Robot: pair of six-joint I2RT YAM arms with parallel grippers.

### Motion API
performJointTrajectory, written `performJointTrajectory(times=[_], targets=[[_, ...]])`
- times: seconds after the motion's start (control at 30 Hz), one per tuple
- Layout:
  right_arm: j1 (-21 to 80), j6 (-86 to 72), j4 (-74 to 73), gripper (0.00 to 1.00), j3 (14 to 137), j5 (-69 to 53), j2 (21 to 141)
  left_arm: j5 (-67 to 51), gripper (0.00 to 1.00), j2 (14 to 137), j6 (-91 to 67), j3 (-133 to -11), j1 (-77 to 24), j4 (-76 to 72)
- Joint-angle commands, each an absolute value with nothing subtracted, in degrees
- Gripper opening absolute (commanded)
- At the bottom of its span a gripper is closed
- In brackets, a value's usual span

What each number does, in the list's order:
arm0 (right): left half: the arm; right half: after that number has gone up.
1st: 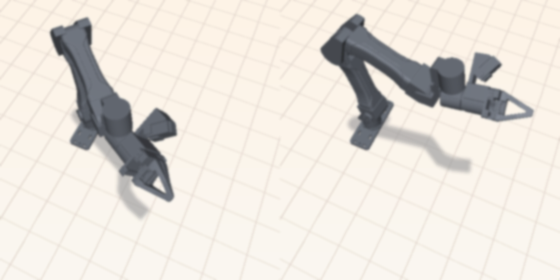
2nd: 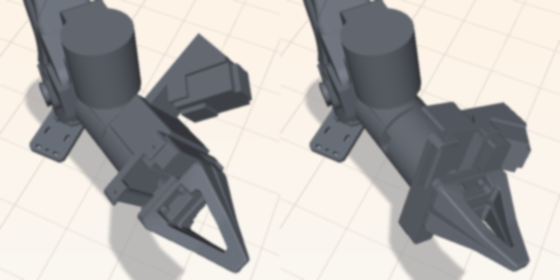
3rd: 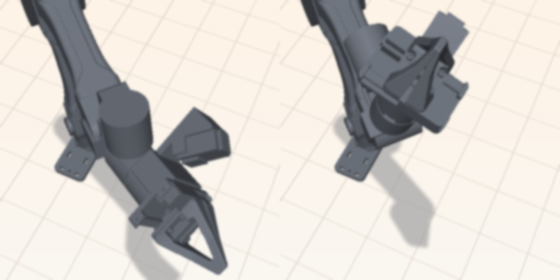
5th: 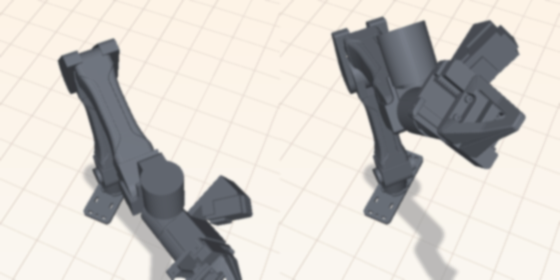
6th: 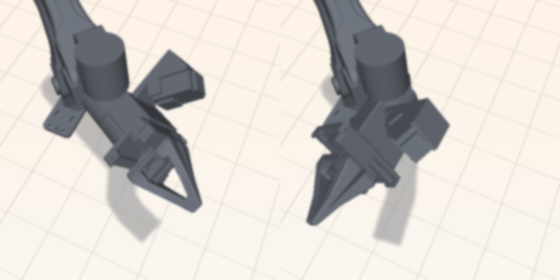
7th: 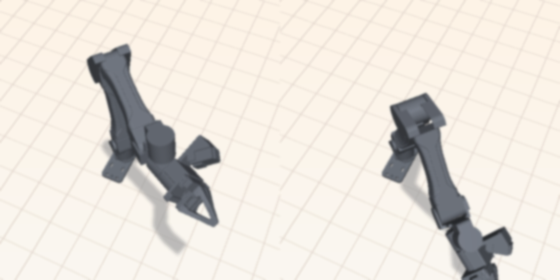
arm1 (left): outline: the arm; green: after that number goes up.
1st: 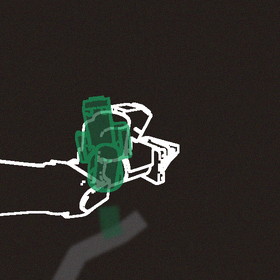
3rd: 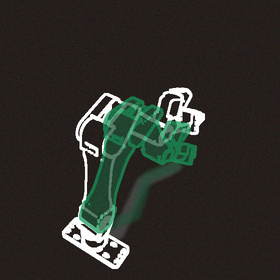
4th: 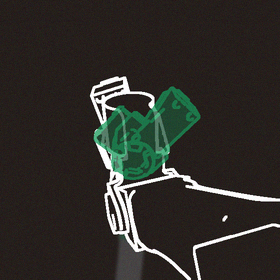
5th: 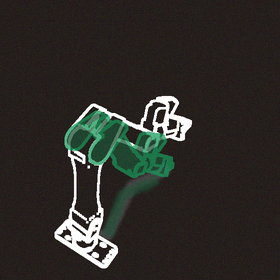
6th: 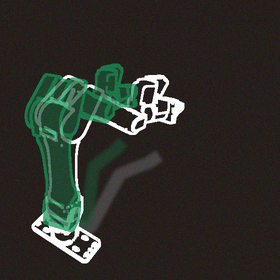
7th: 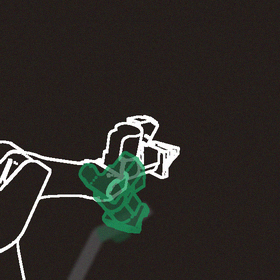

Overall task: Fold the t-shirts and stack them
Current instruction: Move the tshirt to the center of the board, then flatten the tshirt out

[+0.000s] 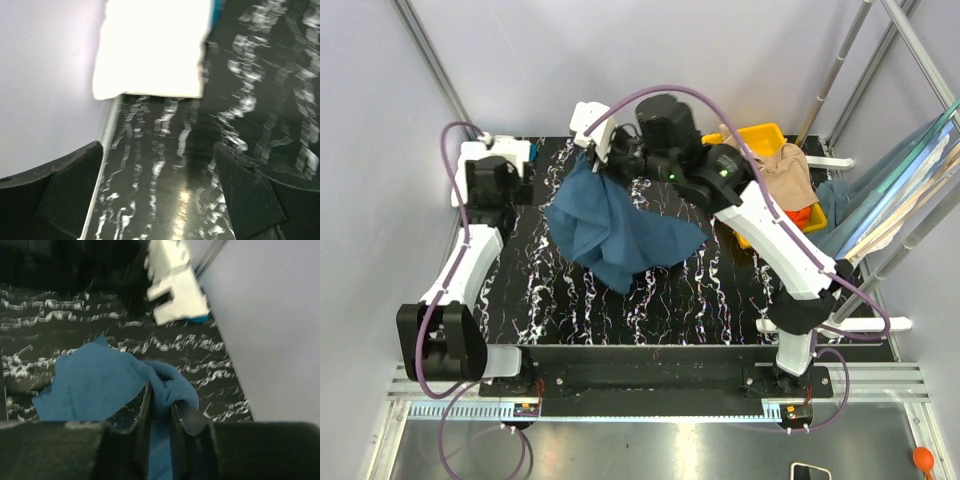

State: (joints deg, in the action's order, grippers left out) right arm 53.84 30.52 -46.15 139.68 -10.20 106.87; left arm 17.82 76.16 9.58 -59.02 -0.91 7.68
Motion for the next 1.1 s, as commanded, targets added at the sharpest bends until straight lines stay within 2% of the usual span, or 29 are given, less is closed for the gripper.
performJointTrajectory(times=[0.0,0.03,0.13,0.17,0.27,0.43,0.53,0.67,0.77,0.9,1.07], targets=[[54.75,27.86,-45.97,0.31,134.04,-10.37,106.78,22.68,0.99,77.78,5.8,-66.08,5.08,6.85],[55.1,28.12,-46.49,0.43,132.73,-9.68,107.83,22.41,0.99,78.39,5.8,-66.79,5.62,7.38],[55.81,28.56,-48.42,0.68,132.45,-8.44,110.29,22.06,0.99,78.23,5.89,-68.55,7.12,8.7],[55.9,28.39,-48.86,0.83,132.63,-7.92,110.82,21.63,0.99,77.96,6.41,-68.73,7.12,9.4],[55.9,28.47,-48.96,1.0,132.19,-4.23,111.71,17.78,0.99,75.86,7.81,-67.42,7.21,10.98],[55.2,28.74,-48.43,1.0,126.94,1.48,109.35,11.35,0.99,69.97,10.36,-63.2,6.33,13.71],[52.04,27.25,-47.64,1.0,120.8,2.72,106.63,2.49,0.99,65.75,15.8,-59.43,3.96,16.95],[46.68,27.15,-45.89,1.0,107.96,2.9,102.05,-3.51,0.98,59.78,24.76,-50.74,-5.52,23.36],[43.95,28.3,-43.42,1.0,96.0,3.51,98.09,-5.53,0.98,55.47,27.24,-45.55,-13.51,26.89],[41.93,27.95,-39.38,0.99,83.09,4.48,94.75,-4.58,0.98,52.65,28.21,-42.02,-17.22,29.0],[39.99,24.53,-36.12,0.98,79.98,3.17,92.9,-0.87,0.93,54.4,29.44,-40.61,-17.23,28.65]])
